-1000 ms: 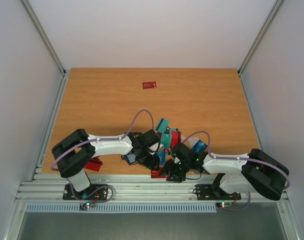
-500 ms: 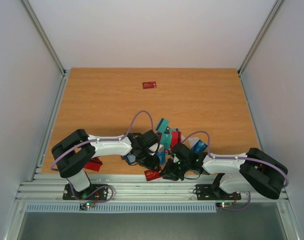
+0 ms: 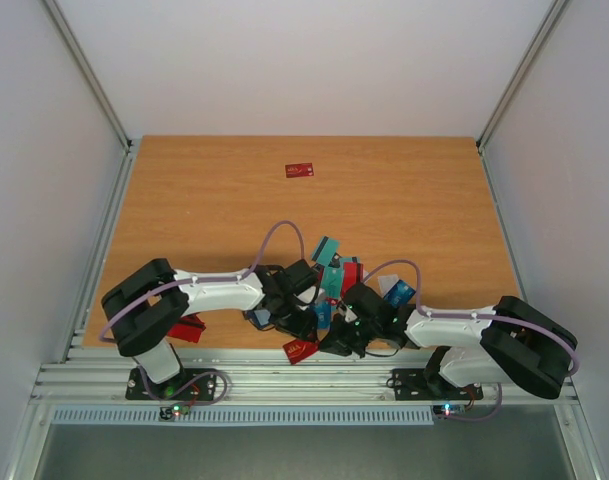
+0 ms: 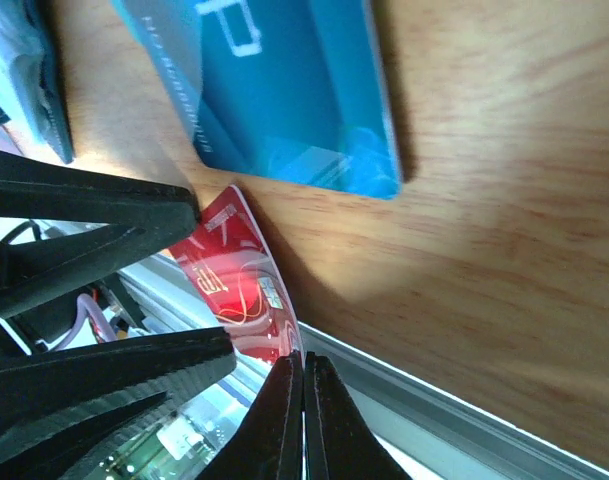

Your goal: Put the credit cards into the card holder

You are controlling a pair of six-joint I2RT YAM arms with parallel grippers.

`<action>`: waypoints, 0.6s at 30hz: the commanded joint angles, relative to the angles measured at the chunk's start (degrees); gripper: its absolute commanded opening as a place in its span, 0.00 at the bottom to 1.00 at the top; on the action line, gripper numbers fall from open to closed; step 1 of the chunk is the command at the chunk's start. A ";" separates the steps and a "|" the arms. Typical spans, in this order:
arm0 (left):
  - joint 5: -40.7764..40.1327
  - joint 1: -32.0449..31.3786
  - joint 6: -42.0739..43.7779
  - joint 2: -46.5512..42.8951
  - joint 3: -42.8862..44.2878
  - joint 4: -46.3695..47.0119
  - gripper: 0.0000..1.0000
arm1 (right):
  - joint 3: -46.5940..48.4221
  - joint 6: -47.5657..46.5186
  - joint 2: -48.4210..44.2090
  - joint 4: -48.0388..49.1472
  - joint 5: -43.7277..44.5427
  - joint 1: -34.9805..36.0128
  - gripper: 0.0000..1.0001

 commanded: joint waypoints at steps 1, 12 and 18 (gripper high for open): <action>-2.42 0.41 -0.70 -2.42 2.47 -5.34 0.43 | 2.12 -1.22 -0.24 -1.95 2.71 -0.23 0.01; -4.20 6.10 4.34 -11.15 8.11 -16.69 0.47 | 12.80 -14.44 -3.94 -17.69 -0.31 -1.47 0.01; -1.96 12.66 7.94 -17.46 10.88 -21.44 0.48 | 18.44 -21.83 -8.40 -27.35 -3.39 -5.87 0.01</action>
